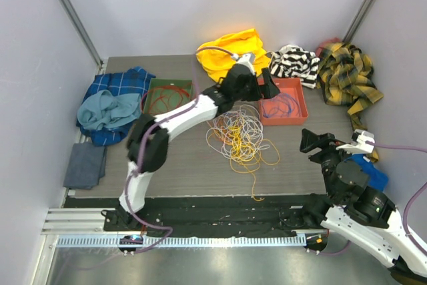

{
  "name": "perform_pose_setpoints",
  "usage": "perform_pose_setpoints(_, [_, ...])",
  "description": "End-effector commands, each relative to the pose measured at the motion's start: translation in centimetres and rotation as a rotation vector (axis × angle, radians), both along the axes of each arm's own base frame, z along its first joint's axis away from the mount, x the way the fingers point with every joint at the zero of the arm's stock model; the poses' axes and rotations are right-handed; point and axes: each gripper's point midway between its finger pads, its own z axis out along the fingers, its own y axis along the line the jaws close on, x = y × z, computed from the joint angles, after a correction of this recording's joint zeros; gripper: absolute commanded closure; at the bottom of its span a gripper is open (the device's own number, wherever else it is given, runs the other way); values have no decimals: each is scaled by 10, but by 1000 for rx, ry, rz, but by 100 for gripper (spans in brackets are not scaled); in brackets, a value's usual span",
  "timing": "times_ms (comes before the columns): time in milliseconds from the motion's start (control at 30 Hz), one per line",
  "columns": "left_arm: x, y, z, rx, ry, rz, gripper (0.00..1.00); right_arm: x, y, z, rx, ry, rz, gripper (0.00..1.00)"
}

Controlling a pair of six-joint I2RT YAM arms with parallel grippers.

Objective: Untangle the cables

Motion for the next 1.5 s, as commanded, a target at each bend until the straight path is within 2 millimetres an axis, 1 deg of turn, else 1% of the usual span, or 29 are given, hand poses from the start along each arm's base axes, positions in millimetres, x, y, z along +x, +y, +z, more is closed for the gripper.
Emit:
perform_pose_setpoints(0, [-6,77,107,-46,-241,217,0,-3,-3,6,52,-15,-9,30])
perform_pose_setpoints(33, [-10,91,110,-27,-248,250,0,-2,-3,4,49,-12,-8,30])
perform_pose_setpoints(67, [-16,107,99,27,-228,281,0,-2,0,2,51,-7,4,30])
perform_pose_setpoints(100, [-20,124,77,95,-196,321,0,-2,2,1,57,-4,9,30])
perform_pose_setpoints(133, [-25,148,87,116,-207,386,0,-1,5,-4,56,5,15,30])
perform_pose_setpoints(167, [-31,163,65,179,-182,409,0,0,9,-6,55,12,31,30])
perform_pose_setpoints(200, [-37,176,56,220,-165,423,0,0,13,-9,58,21,40,30])
perform_pose_setpoints(233, [-42,188,57,221,-162,433,0,3,18,-14,48,37,51,30])
perform_pose_setpoints(267, [-47,202,36,259,-129,441,0,3,21,-17,44,45,57,30])
perform_pose_setpoints(333, [-55,218,17,283,-76,461,0,4,29,-20,46,64,86,31])
perform_pose_setpoints(367, [-59,231,3,296,-44,474,0,6,33,-23,32,79,93,30])
perform_pose_setpoints(467, [-63,243,-24,299,20,474,6,11,44,-28,17,102,115,31])
perform_pose_setpoints(600, [-45,244,-44,294,55,488,8,17,58,-31,13,120,138,31])
perform_pose_setpoints(633, [-35,246,-46,278,58,511,9,18,61,-32,16,126,141,31])
perform_pose_setpoints(667, [-26,243,-59,287,81,513,11,19,63,-32,19,128,145,31])
perform_pose_setpoints(700, [-20,242,-63,282,90,513,12,21,66,-33,16,133,145,31])
perform_pose_setpoints(733, [-9,239,-60,259,83,515,15,22,67,-32,19,132,148,31])
perform_pose_setpoints(767, [-4,237,-64,258,86,506,23,22,69,-32,16,134,152,31])
perform_pose_setpoints(800, [-1,232,-78,276,102,480,29,24,71,-32,12,136,153,31])
perform_pose_setpoints(833, [6,226,-75,278,84,463,36,24,70,-32,5,135,150,31])
perform_pose_setpoints(867, [10,221,-76,294,63,425,48,25,70,-33,-9,139,146,31])
perform_pose_setpoints(900, [12,217,-94,329,84,402,51,26,70,-34,-15,139,142,31])
perform_pose_setpoints(933, [19,214,-90,334,75,404,52,27,70,-34,-21,138,137,31])
perform_pose_setpoints(1000, [23,215,-99,365,86,411,53,30,71,-34,-28,134,132,31])
perform_pose_setpoints(1167, [40,210,-104,396,57,418,51,32,76,-34,-46,141,142,31])
perform_pose_setpoints(1200, [41,212,-110,421,64,413,50,33,76,-34,-51,141,141,31])
perform_pose_setpoints(1233, [46,209,-105,416,53,414,50,33,76,-34,-55,142,142,31])
perform_pose_setpoints(1267, [47,208,-112,431,62,409,50,33,76,-35,-59,144,140,31])
perform_pose_setpoints(1467, [51,201,-125,431,82,391,50,33,73,-37,-74,142,131,31])
